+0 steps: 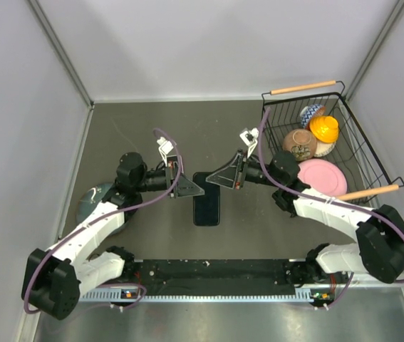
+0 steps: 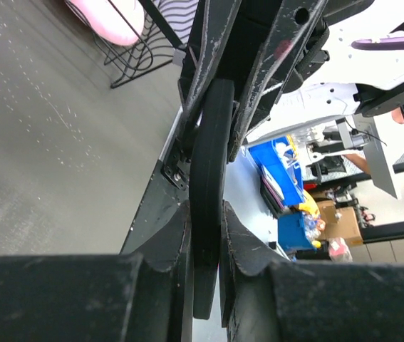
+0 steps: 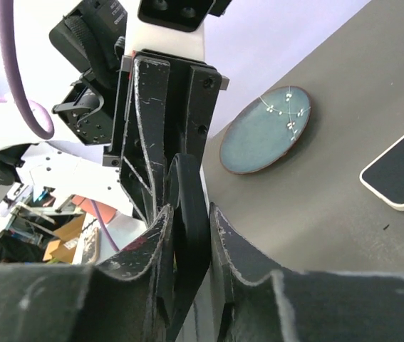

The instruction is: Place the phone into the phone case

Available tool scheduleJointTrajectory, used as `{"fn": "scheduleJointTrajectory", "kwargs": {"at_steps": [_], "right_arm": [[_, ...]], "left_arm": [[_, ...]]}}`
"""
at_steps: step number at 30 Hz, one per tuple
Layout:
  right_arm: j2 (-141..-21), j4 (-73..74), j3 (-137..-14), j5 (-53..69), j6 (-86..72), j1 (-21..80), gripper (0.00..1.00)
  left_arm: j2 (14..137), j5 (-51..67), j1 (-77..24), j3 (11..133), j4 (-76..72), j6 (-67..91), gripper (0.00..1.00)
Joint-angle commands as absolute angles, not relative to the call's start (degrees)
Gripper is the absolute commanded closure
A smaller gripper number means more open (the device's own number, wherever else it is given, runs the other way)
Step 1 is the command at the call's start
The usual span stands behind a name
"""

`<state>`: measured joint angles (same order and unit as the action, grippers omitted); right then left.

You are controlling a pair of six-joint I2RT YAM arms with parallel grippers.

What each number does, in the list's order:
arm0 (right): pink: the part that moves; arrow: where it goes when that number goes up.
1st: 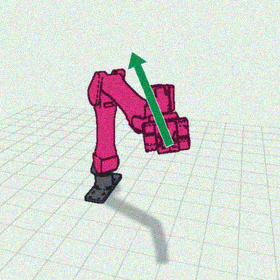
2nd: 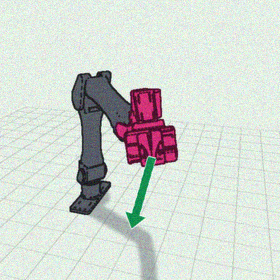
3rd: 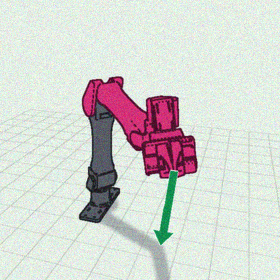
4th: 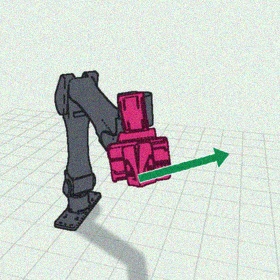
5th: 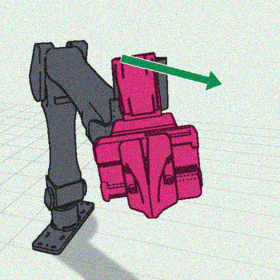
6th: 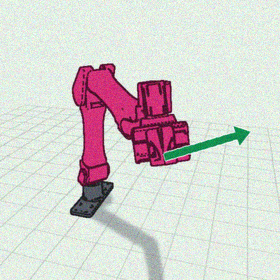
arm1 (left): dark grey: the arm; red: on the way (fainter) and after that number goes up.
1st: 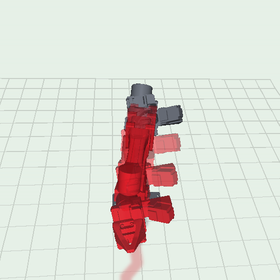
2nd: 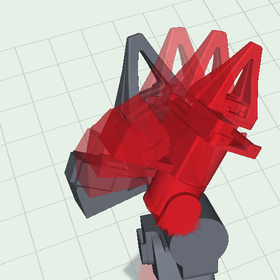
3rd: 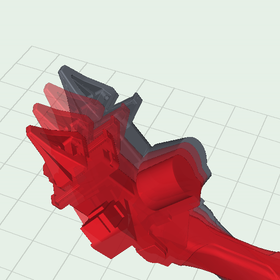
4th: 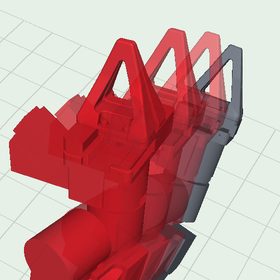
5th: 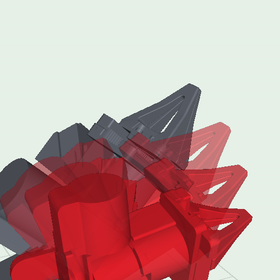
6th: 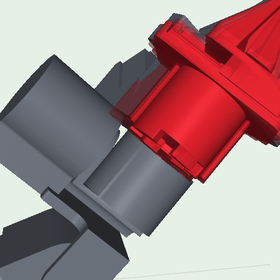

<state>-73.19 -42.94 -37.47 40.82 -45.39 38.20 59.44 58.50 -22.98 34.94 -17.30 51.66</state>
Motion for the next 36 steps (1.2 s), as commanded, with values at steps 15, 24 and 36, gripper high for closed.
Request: {"fn": "scheduleJointTrajectory", "kwargs": {"at_steps": [15, 24, 36], "right_arm": [[-72.95, -45.0, -40.96, 49.66, -48.51, 41.31, 1.0], [-74.71, -47.2, -41.13, 48.78, -50.63, 41.31, 1.0], [-74.18, -37.0, -44.38, 42.45, -45.18, 41.31, 1.0]], "left_arm": [[56.43, 51.06, -17.23, 37.0, -19.25, 50.02, 0.67], [56.51, 47.56, -17.23, 41.74, -4.15, 38.61, 1.0], [54.94, 41.04, -17.23, 45.18, 8.35, 30.68, 0.52]]}}
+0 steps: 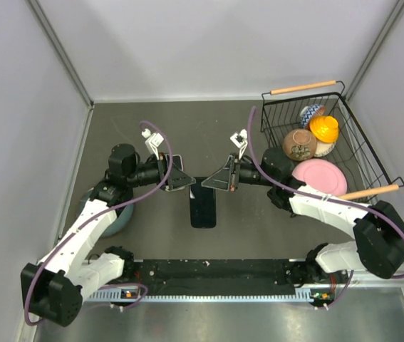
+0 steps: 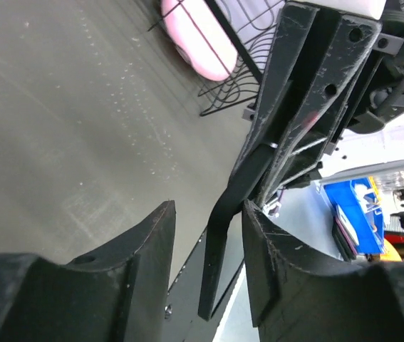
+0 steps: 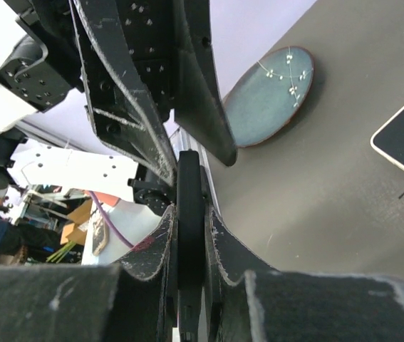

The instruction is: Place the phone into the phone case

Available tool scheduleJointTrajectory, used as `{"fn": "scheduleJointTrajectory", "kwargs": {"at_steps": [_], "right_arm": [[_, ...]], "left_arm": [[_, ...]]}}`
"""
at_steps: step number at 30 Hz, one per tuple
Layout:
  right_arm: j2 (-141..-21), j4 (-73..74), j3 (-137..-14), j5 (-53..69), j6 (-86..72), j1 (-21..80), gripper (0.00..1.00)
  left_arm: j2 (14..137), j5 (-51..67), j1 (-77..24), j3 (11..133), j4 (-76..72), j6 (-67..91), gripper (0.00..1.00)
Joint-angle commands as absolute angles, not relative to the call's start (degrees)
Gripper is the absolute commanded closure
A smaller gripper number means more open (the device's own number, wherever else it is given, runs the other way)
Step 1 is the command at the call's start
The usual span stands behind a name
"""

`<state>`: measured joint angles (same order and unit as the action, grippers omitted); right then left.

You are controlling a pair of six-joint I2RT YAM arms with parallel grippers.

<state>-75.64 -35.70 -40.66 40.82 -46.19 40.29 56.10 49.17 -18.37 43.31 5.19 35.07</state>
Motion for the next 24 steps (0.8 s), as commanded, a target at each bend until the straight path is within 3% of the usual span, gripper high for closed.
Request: {"fn": "scheduleJointTrajectory", "kwargs": {"at_steps": [1, 15, 19, 22, 24], "right_arm": [[-74.27, -38.22, -44.56, 42.97, -45.35, 41.22, 1.0], [-76.46, -47.64, -45.88, 44.12, -53.0, 40.25, 1.0], [-76.73, -48.16, -45.79, 43.24, -53.0, 40.17, 1.0], [-77.17, -48.34, -45.7, 43.07, -53.26, 40.08, 0.96], [-77.34, -48.16, -45.35, 43.24, -53.17, 39.9, 0.89]], "left_arm": [[54.15, 41.65, -17.23, 44.83, 8.18, 30.5, 0.5], [53.87, 54.21, -17.23, 34.64, -3.24, 36.73, 0.44], [55.02, 56.77, -17.23, 32.35, -10.8, 42.18, 0.47], [55.72, 57.39, -17.23, 31.82, -14.23, 44.47, 0.78], [56.16, 56.87, -17.23, 32.17, -14.68, 45.09, 0.98]]}}
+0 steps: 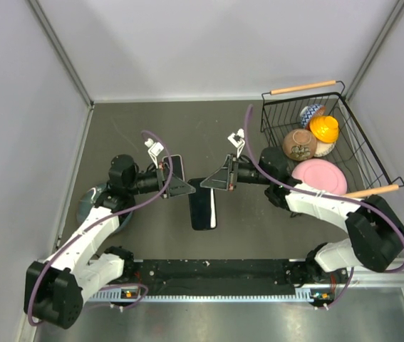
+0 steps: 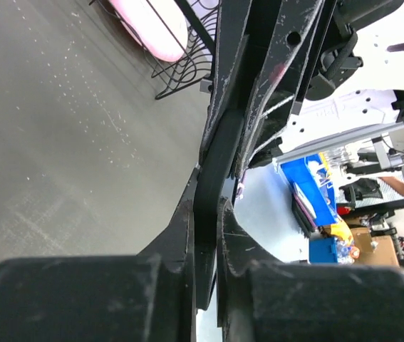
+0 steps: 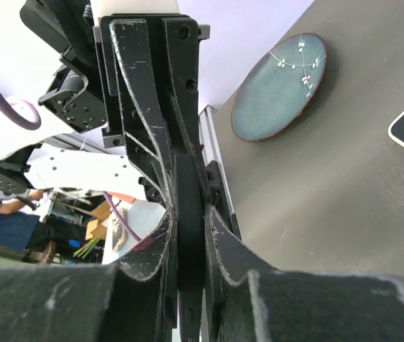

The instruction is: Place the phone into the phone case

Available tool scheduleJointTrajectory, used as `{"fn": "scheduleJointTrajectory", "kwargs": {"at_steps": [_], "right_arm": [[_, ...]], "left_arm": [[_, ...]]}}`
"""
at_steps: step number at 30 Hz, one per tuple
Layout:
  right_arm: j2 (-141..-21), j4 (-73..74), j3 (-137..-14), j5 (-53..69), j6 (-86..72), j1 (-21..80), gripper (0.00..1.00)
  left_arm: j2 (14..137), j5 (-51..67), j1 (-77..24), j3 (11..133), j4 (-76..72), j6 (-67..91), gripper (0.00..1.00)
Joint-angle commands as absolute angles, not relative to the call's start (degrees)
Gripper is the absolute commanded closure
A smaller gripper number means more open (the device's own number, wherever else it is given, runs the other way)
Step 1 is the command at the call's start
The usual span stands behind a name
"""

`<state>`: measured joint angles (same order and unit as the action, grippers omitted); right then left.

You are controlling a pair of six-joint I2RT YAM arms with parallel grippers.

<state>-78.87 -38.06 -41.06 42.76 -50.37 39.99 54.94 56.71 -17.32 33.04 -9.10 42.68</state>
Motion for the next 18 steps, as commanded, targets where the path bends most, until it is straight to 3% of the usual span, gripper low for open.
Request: {"fn": "scheduleJointTrajectory", "kwargs": {"at_steps": [1, 2, 5, 7, 18], "right_arm": [[-77.43, -47.9, -44.74, 43.33, -53.26, 39.73, 0.84], [-77.52, -47.73, -44.39, 43.5, -52.91, 39.55, 0.73], [-78.31, -47.37, -42.98, 45.96, -53.0, 39.46, 0.52], [-78.66, -47.46, -41.23, 47.89, -53.09, 39.46, 0.46], [-77.52, -41.32, -35.6, 48.78, -49.75, 38.94, 0.45]], "left_arm": [[56.25, 56.52, -17.23, 32.25, -14.68, 45.0, 1.0], [56.34, 55.9, -17.23, 32.43, -14.76, 45.17, 1.0], [57.04, 53.37, -17.05, 33.13, -14.59, 45.44, 1.0], [57.04, 51.95, -16.61, 33.31, -15.55, 45.88, 1.0], [60.02, 52.47, -13.62, 33.57, -25.92, 52.47, 1.0]]}}
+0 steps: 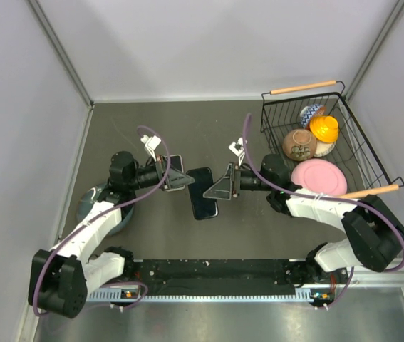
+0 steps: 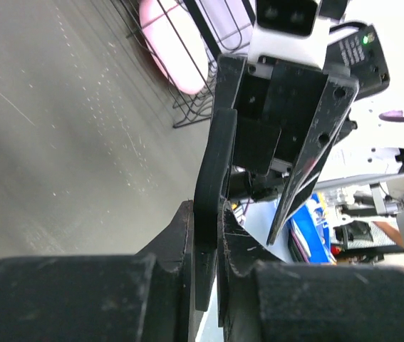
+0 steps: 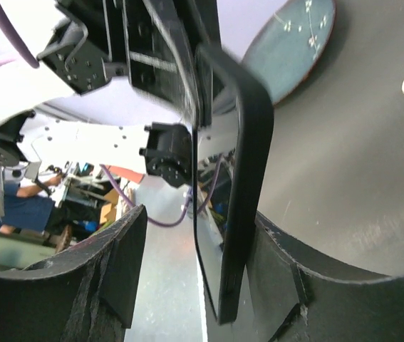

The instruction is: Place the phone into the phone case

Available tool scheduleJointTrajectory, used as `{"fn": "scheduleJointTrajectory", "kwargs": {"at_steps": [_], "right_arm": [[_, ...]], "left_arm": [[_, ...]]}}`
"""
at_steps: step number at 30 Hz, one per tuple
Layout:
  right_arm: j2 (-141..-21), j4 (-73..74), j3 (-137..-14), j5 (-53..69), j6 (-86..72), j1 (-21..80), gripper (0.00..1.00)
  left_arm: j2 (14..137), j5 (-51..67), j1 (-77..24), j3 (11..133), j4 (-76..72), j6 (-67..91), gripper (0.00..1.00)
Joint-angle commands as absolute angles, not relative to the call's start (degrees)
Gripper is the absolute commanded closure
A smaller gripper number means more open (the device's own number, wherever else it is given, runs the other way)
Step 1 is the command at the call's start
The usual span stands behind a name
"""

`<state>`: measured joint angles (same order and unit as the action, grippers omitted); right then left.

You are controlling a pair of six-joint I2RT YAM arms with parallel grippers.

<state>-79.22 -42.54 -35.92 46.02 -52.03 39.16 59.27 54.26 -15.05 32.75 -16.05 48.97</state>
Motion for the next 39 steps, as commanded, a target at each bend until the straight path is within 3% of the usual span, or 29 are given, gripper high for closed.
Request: {"fn": "scheduleJointTrajectory", "kwargs": {"at_steps": [1, 4, 6, 9, 10, 13, 22, 24, 25, 26, 30, 39], "right_arm": [[-77.43, -41.4, -35.33, 48.69, -49.49, 38.85, 0.45], [-77.26, -41.92, -35.07, 48.69, -49.83, 38.58, 0.49], [-77.26, -42.01, -35.16, 48.43, -49.83, 38.67, 0.57], [-77.25, -41.84, -35.42, 47.64, -50.1, 38.5, 0.78], [-77.26, -41.84, -35.42, 47.55, -50.18, 38.58, 0.9], [-77.17, -40.87, -35.68, 46.5, -50.36, 38.58, 1.0], [-77.17, -34.46, -38.76, 43.16, -47.64, 38.58, 1.0], [-77.43, -31.92, -40.68, 42.81, -46.94, 38.41, 1.0], [-77.61, -30.69, -41.56, 42.72, -45.89, 38.32, 1.0], [-77.87, -29.28, -42.36, 42.45, -45.01, 38.23, 1.0], [-80.67, -20.4, -48.23, 39.47, -40.17, 37.01, 1.0], [-98.25, -8.79, -65.02, 36.57, -36.82, 35.42, 1.0]], "left_arm": [[60.38, 52.64, -13.62, 33.66, -26.01, 52.47, 1.0], [60.91, 52.56, -13.45, 33.93, -26.01, 52.21, 1.0], [61.08, 52.3, -13.27, 33.75, -25.93, 52.21, 1.0], [61.0, 51.51, -13.01, 33.57, -25.4, 51.68, 1.0], [60.91, 50.89, -12.92, 33.57, -23.66, 50.55, 1.0], [59.51, 46.77, -12.83, 34.45, -16.65, 45.9, 1.0], [59.33, 44.12, -12.74, 36.12, -12.23, 43.26, 0.99], [59.24, 41.94, -12.57, 38.23, -6.35, 40.97, 0.71], [59.15, 41.05, -12.48, 38.93, -4.5, 38.35, 0.61], [58.54, 40.0, -12.22, 40.15, -2.39, 37.19, 0.44], [56.69, 35.61, -12.04, 42.97, 7.52, 32.62, 0.24], [53.35, 24.79, -12.04, 46.41, 19.68, 23.21, 0.21]]}}
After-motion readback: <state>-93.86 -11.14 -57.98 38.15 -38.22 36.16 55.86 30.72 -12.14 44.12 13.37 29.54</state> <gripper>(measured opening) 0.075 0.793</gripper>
